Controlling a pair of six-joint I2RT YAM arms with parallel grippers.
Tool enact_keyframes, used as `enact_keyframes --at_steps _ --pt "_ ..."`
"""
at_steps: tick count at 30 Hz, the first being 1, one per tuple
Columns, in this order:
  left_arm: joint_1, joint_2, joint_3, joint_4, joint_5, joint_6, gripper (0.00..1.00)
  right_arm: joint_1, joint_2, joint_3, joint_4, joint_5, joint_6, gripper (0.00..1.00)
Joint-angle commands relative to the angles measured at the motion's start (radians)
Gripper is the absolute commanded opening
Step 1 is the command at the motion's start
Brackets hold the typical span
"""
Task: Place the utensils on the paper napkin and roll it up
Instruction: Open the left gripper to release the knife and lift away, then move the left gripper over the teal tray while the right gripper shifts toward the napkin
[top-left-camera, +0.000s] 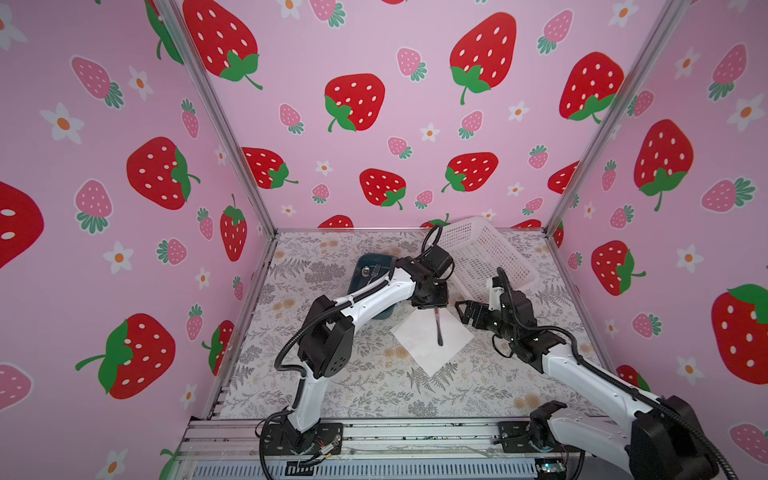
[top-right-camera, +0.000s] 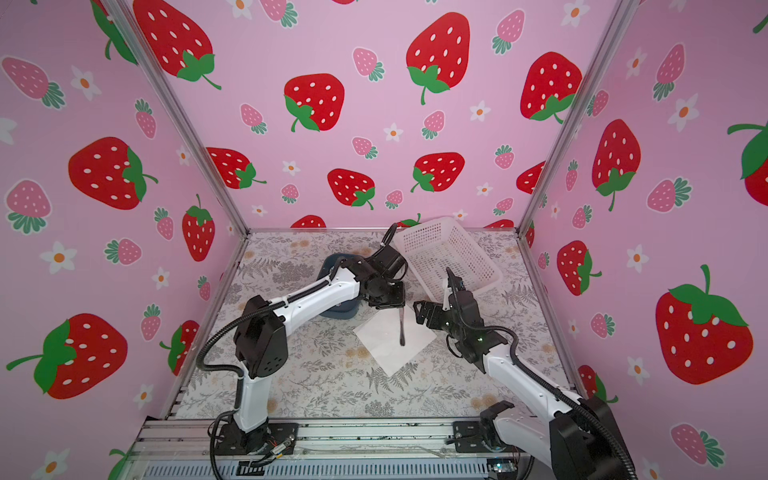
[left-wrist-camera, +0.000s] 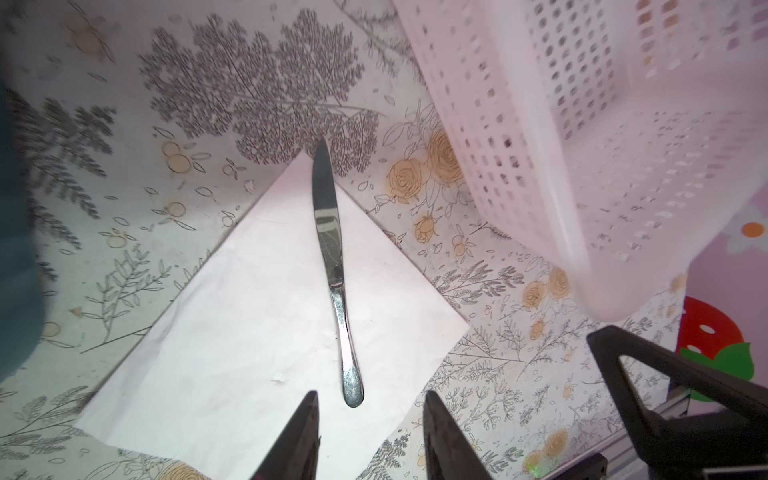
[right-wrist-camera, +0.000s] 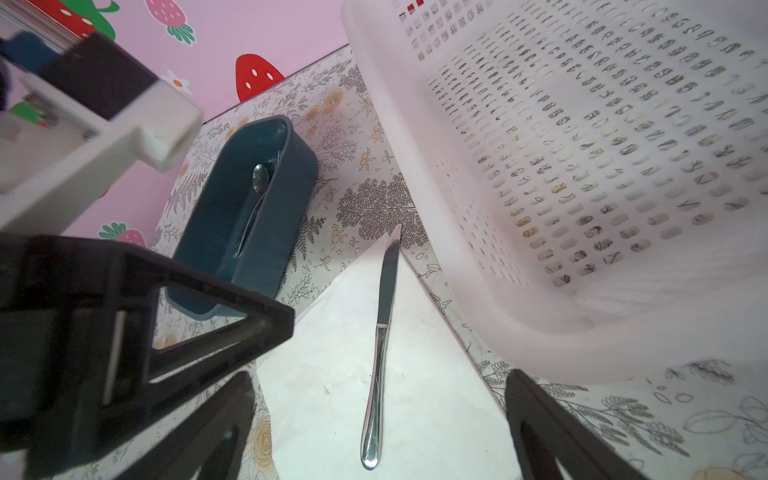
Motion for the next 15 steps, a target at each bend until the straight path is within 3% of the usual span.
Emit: enact_keyframes --at_steps 1,7,11,15 --pt "-0.004 -0.072 -0.069 0.024 -0.099 0.041 0.43 -0.005 -0.022 -0.013 0.000 0.027 0.026 0.97" --pt "-0.002 -0.228 -0.203 0.085 -0.209 0.105 0.50 -0.004 -0.045 0.028 -0.060 0.023 0.059 1.00" --pt "0.010 -0.281 -0.214 0.072 -0.281 0.147 0.55 -0.006 -0.104 0.022 -0.075 0.018 0.122 1.00" --pt "0.023 -0.324 -0.231 0.071 -0.345 0.176 0.70 -0.019 -0.207 -0.019 -0.066 -0.020 0.166 1.00"
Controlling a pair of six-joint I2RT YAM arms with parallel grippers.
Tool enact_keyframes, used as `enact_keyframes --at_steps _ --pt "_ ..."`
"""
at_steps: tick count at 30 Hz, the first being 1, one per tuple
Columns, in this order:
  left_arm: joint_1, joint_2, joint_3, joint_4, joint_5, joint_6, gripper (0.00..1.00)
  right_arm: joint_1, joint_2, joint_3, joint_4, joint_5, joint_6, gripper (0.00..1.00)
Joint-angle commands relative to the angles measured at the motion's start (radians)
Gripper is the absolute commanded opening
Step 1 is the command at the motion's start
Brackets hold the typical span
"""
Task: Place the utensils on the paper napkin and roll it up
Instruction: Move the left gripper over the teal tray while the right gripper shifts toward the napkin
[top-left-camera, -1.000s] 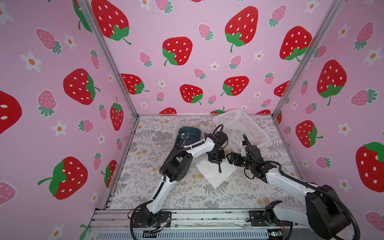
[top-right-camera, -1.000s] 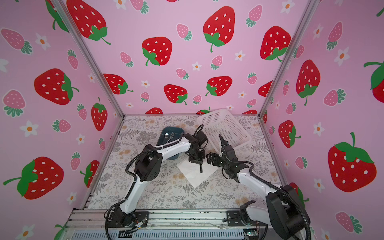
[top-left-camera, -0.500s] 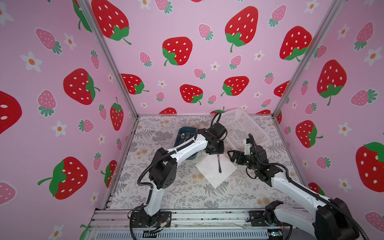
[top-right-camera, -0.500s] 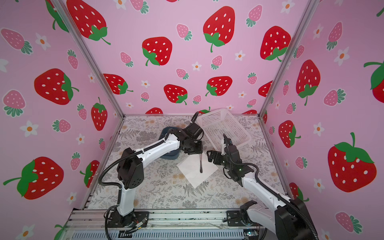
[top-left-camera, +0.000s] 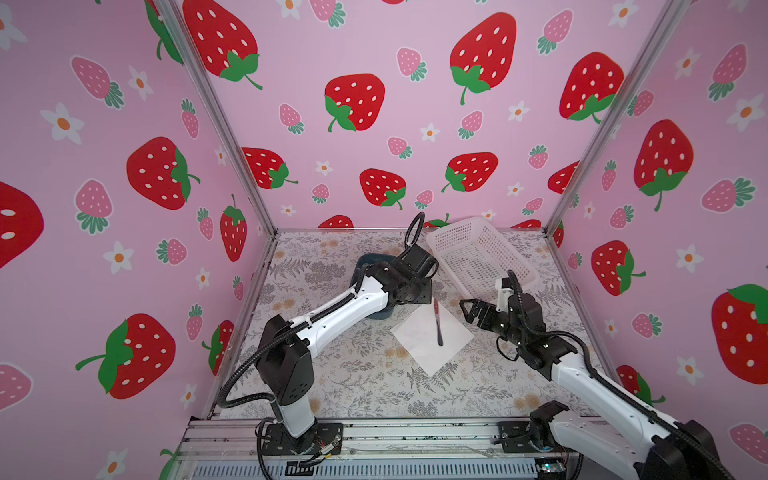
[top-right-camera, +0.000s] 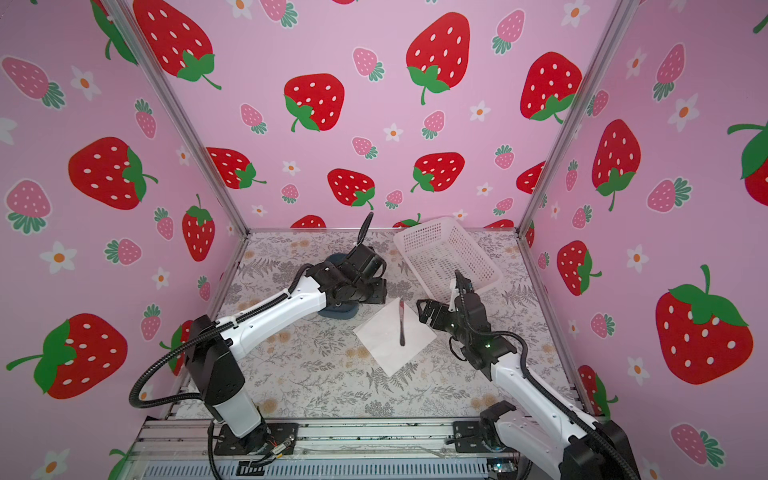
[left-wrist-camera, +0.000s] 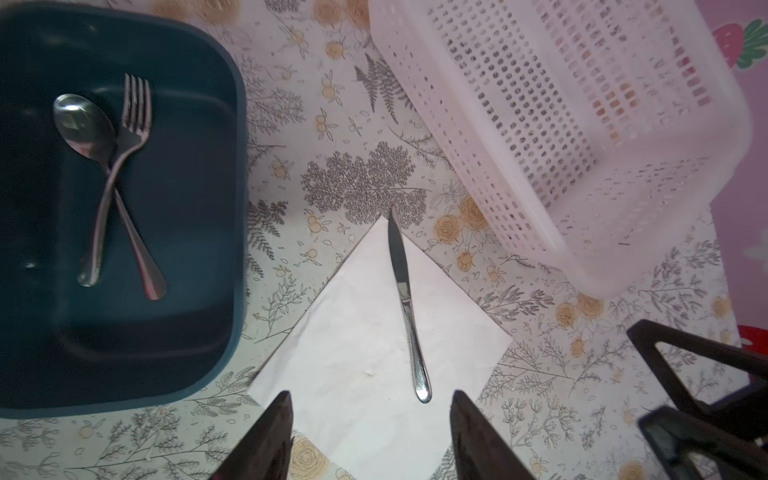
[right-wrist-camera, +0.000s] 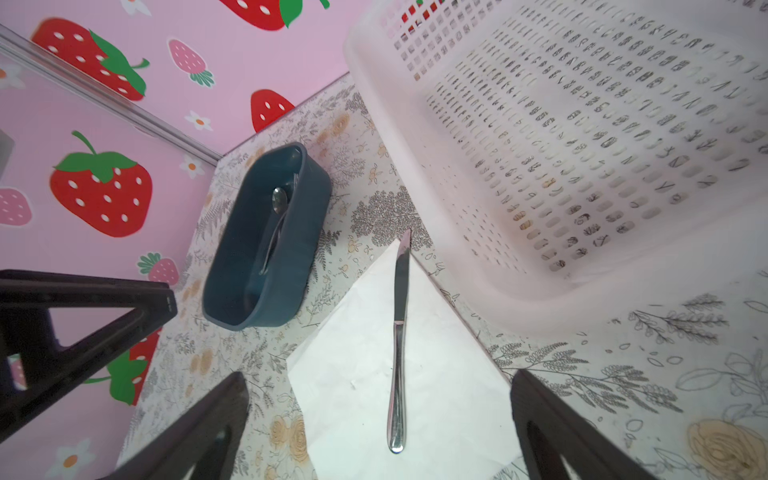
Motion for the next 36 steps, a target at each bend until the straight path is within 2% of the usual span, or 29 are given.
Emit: enact_keyframes --at_steps 1,5,10,13,17,22,25,30,36 --pt "0.015 -0.043 -0.026 0.003 -0.111 0.039 0.75 -0.014 -0.085 -0.037 0.038 -0.059 0.059 1.00" --pt "0.043 -0.086 -0.077 0.018 -0.129 0.042 0.83 -0.017 -0.110 -0.078 0.104 -0.125 0.065 1.00" --pt "0.079 -0.158 -0.159 0.021 -0.175 0.019 0.99 -0.013 0.011 -0.040 0.164 -0.254 0.054 1.00" --pt "0.106 -0.195 -0.211 0.038 -0.181 0.030 0.99 0.024 0.097 0.013 0.161 -0.271 0.021 1.00" --pt "0.162 -0.227 -0.264 0.055 -0.181 0.024 0.99 0.118 0.201 0.105 0.116 -0.182 -0.034 1.00" --pt "0.287 -0.275 -0.357 0.137 -0.024 -0.018 0.99 0.218 0.313 0.197 0.066 -0.102 -0.075 1.00" --pt "0.352 -0.284 -0.361 0.128 0.054 -0.022 1.00 0.262 0.361 0.245 0.024 -0.055 -0.102 1.00" --pt "0.430 -0.248 -0.291 -0.020 0.161 0.033 0.90 0.295 0.407 0.277 0.029 -0.038 -0.119 1.00" --pt "0.446 -0.191 -0.238 -0.100 0.210 0.088 0.77 0.300 0.474 0.326 0.019 -0.043 -0.155 1.00"
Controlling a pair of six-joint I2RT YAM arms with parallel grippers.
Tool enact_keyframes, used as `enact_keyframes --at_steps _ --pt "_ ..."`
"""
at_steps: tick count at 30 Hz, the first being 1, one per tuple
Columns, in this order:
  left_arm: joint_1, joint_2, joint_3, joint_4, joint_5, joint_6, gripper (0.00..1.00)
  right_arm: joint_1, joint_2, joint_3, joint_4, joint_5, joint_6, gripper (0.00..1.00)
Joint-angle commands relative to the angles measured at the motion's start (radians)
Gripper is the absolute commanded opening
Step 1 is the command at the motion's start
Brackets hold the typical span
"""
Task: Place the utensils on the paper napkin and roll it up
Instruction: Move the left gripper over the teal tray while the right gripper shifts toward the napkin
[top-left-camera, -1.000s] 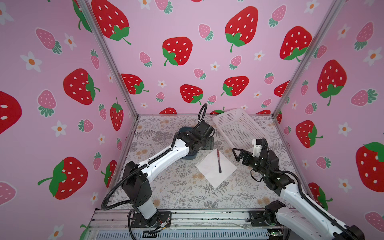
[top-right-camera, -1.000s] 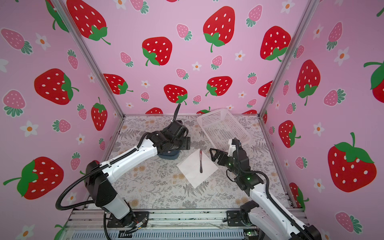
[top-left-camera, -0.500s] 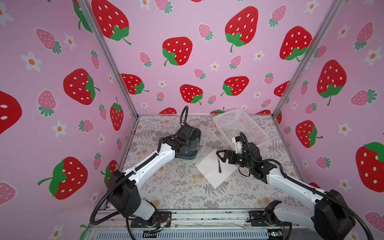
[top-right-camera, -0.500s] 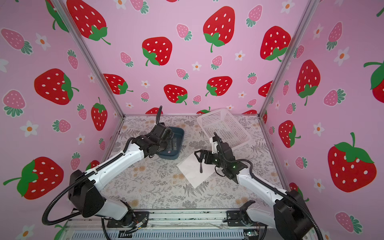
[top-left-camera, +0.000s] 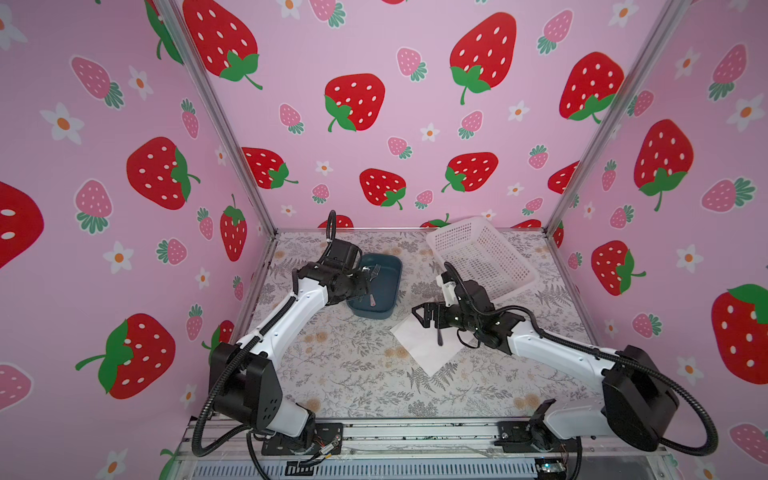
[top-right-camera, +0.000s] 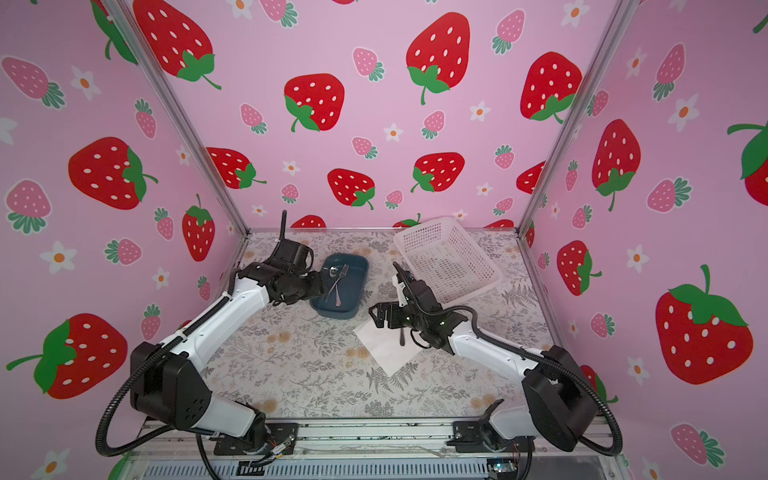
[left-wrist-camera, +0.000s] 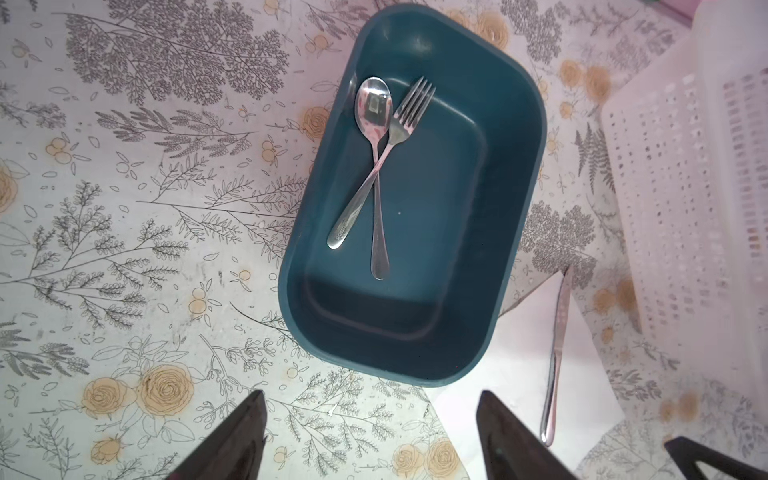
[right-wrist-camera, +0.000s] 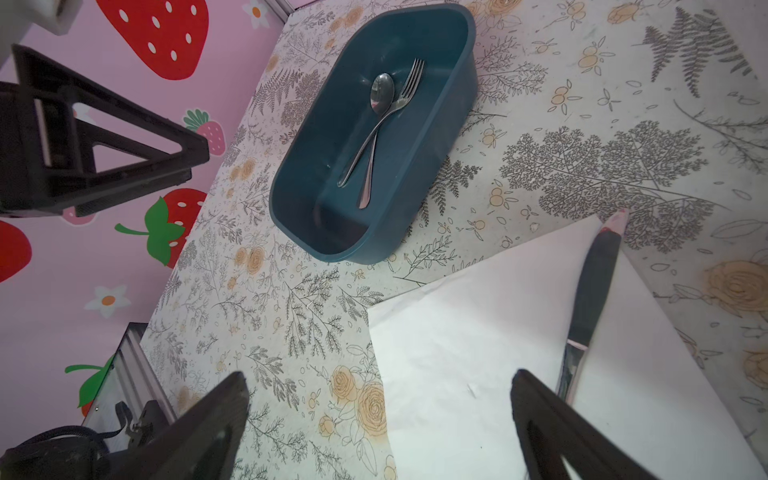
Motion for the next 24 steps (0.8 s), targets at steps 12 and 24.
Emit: enact_keyframes --at_steps 12,24 --pt "0.001 0.316 0.288 -0.213 0.069 0.138 0.56 0.006 0.126 0.135 -0.077 0.008 -0.106 1.00" --pt "0.006 0.586 0.600 -0.389 -0.007 0.235 0.52 0.005 0.184 0.186 -0.089 0.010 -0.122 1.00"
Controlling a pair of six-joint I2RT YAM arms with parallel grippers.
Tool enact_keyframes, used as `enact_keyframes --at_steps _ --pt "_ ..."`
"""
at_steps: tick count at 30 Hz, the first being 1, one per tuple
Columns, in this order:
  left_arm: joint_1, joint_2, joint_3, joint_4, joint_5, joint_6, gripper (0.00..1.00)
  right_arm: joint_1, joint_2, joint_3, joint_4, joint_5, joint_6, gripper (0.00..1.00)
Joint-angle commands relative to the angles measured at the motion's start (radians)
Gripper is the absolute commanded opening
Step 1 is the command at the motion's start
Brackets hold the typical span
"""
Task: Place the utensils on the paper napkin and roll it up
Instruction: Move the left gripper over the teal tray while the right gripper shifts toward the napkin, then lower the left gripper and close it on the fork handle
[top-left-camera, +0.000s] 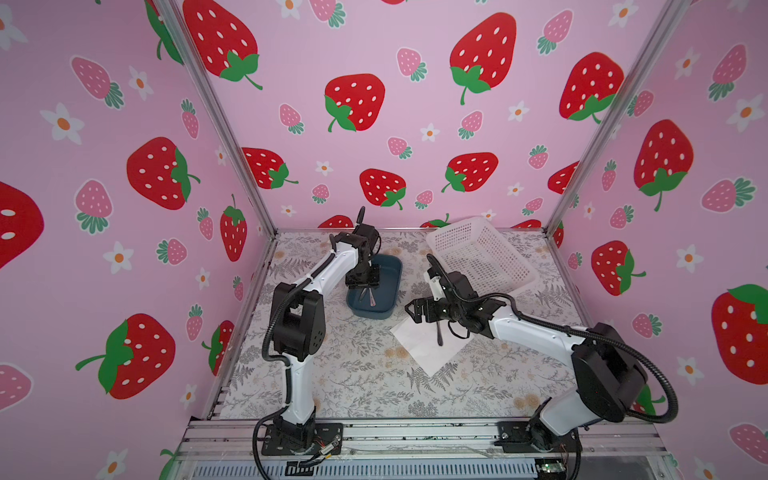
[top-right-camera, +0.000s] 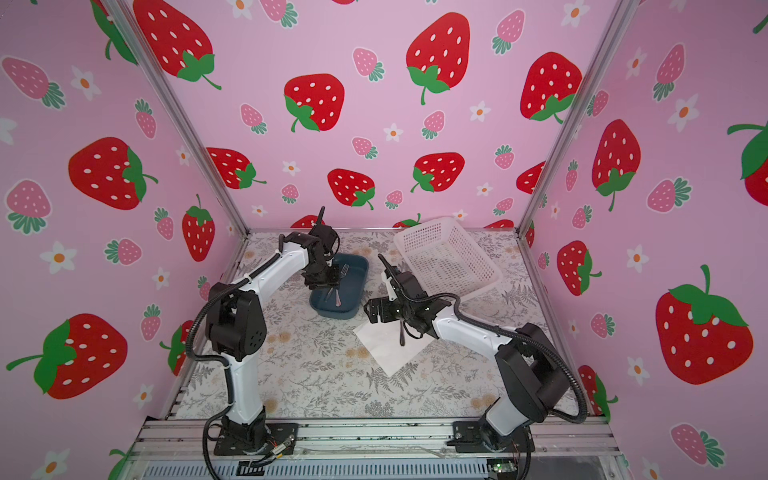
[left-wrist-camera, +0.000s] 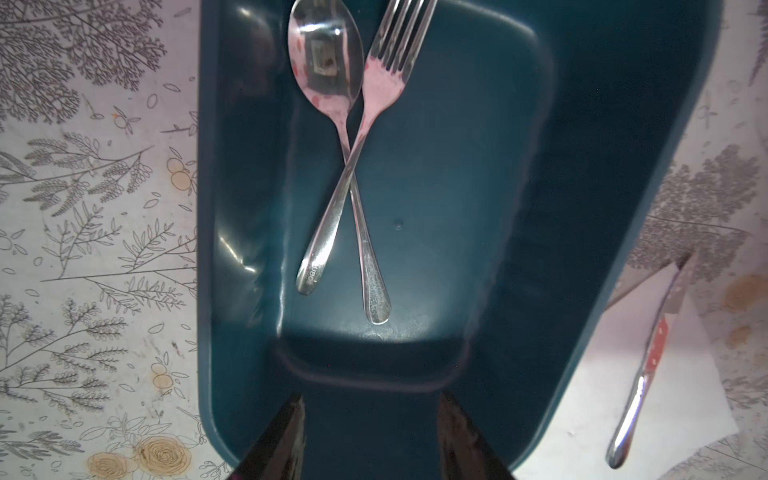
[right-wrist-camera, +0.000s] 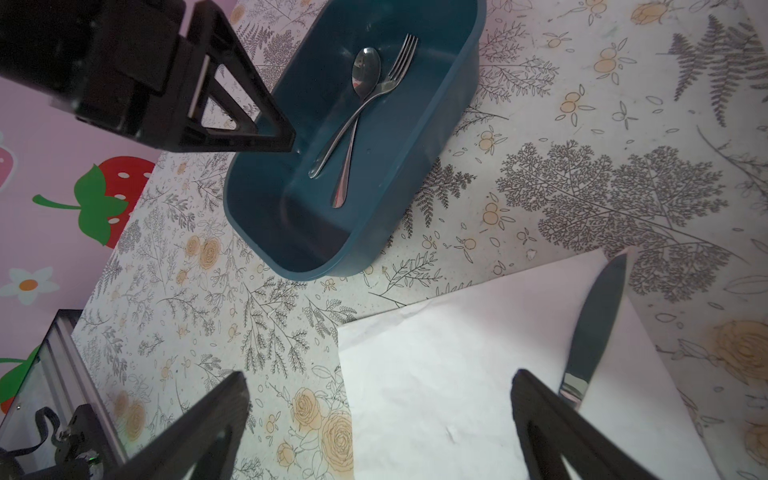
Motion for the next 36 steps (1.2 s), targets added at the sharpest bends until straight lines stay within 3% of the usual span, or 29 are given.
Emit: enact_keyframes --at_steps 1,9,22,36 --pt "0.004 0.051 0.094 -0.090 -0.025 0.055 0.52 0.005 0.011 0.032 -0.010 0.012 -0.004 1.00" --pt "0.006 0.199 0.284 -0.184 0.015 0.079 0.51 0.004 0.037 0.044 -0.004 0.035 0.024 1.00" --pt "0.017 0.290 0.304 -0.184 0.038 0.094 0.51 -0.013 0.020 0.046 -0.007 0.058 0.053 1.00" --pt "0.019 0.358 0.373 -0.202 0.004 0.106 0.49 -0.015 0.039 0.015 0.007 0.009 0.071 1.00"
